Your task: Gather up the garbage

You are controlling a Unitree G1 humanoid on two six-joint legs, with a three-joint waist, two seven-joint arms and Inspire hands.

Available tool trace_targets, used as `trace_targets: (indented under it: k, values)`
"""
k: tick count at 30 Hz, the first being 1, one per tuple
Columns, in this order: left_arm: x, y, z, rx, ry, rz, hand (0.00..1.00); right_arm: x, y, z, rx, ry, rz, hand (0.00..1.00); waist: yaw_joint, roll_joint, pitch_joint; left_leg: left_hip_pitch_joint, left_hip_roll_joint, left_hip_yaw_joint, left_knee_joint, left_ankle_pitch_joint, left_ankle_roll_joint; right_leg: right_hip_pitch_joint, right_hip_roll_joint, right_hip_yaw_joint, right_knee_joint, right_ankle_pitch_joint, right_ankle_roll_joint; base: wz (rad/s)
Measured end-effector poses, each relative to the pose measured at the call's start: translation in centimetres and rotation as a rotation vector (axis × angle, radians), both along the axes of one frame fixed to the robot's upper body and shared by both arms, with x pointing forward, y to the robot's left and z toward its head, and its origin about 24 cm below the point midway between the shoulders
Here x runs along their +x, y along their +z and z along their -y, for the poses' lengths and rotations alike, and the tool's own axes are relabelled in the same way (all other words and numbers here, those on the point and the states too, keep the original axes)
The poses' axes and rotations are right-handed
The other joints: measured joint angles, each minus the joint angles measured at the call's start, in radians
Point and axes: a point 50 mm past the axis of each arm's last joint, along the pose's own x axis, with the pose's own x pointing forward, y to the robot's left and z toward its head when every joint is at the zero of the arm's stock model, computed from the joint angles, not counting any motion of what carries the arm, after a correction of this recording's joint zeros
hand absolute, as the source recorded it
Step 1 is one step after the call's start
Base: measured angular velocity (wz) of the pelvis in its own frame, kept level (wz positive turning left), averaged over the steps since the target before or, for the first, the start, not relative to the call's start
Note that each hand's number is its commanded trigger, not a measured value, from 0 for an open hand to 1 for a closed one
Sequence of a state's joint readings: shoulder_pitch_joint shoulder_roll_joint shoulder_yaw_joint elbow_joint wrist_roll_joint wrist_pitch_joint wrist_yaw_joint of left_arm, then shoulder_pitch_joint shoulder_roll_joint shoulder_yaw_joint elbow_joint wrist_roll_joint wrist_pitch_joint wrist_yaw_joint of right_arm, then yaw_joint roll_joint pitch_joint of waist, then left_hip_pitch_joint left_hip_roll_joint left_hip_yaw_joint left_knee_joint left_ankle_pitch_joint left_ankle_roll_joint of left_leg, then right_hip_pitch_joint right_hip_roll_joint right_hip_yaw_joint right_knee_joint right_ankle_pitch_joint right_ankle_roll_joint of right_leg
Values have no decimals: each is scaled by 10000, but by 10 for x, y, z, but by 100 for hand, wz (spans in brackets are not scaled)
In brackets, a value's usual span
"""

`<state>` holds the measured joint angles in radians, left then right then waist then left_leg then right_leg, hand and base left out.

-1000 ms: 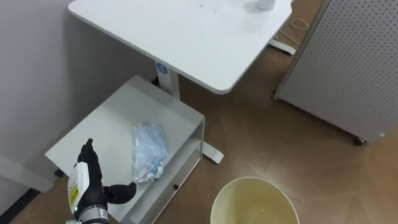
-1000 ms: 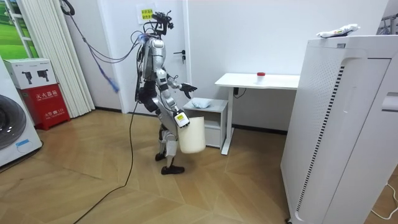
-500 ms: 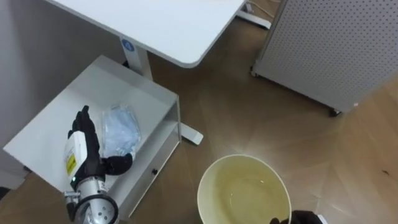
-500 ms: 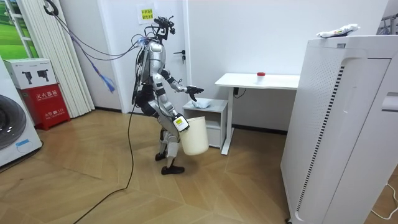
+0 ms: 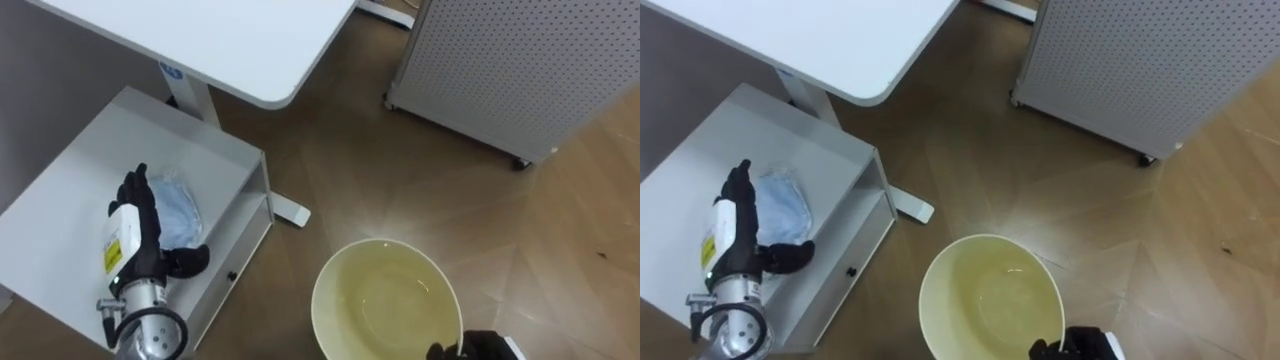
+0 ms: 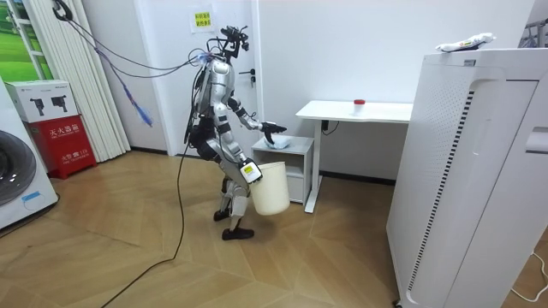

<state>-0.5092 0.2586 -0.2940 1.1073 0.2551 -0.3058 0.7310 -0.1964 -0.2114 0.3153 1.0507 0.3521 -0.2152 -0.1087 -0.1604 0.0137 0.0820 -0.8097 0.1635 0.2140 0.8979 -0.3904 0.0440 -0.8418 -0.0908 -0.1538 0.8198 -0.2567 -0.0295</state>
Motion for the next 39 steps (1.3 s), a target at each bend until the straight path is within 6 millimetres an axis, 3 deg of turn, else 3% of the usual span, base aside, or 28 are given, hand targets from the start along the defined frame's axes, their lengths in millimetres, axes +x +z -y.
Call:
trace_targets:
  k: [15, 24, 27, 28, 29, 30, 31, 39]
  values:
    - [-11, -26, -5, 649, -725, -2553, 0, 3, 3, -2, -14, 194, 142, 100, -235, -24, -7, -109, 8, 185, -6, -66, 9, -268, -93, 156, 149, -83, 8, -1]
    - [-11, -30, -10, 1316, -1201, -3447, 2, 4, 3, -2, 99, 151, 41, 100, -322, -46, -21, -201, -37, 148, -16, -65, 14, -328, -132, 142, 126, -86, 15, 0]
    - [-12, -31, -11, 1515, -1240, -3668, 13, 4, 3, -2, 88, 123, -12, 100, -315, -47, -23, -159, -47, 149, -28, -64, 15, -302, -133, 149, 126, -85, 16, 0]
    - [-12, -31, -11, 1565, -1234, -3705, 49, 4, 3, -2, 85, 118, -11, 100, -313, -47, -23, -157, -47, 153, -28, -64, 15, -304, -133, 149, 129, -85, 16, 0]
    - [-12, -31, -12, 1640, -1196, -3753, 57, 4, 3, -2, 78, 110, -10, 100, -312, -47, -23, -157, -46, 155, -28, -64, 15, -310, -132, 149, 133, -85, 16, 0]
    - [-12, -31, -12, 1663, -1144, -3721, 73, 4, 3, -2, 66, 94, -22, 100, -302, -45, -24, -154, -40, 155, -28, -64, 15, -311, -128, 145, 134, -85, 16, 0]
    - [-11, -30, -13, 1697, -1085, -3646, 100, 4, 3, -2, 54, 76, -30, 100, -295, -43, -26, -153, -40, 155, -28, -64, 15, -311, -128, 145, 134, -85, 16, 0]
    - [-6, -20, -27, 2204, -644, -3548, 100, 2, 1, -2, 21, -107, -226, 100, -257, -24, -40, 28, -57, 184, -59, -63, 16, -154, -147, 150, 129, -85, 16, 0]
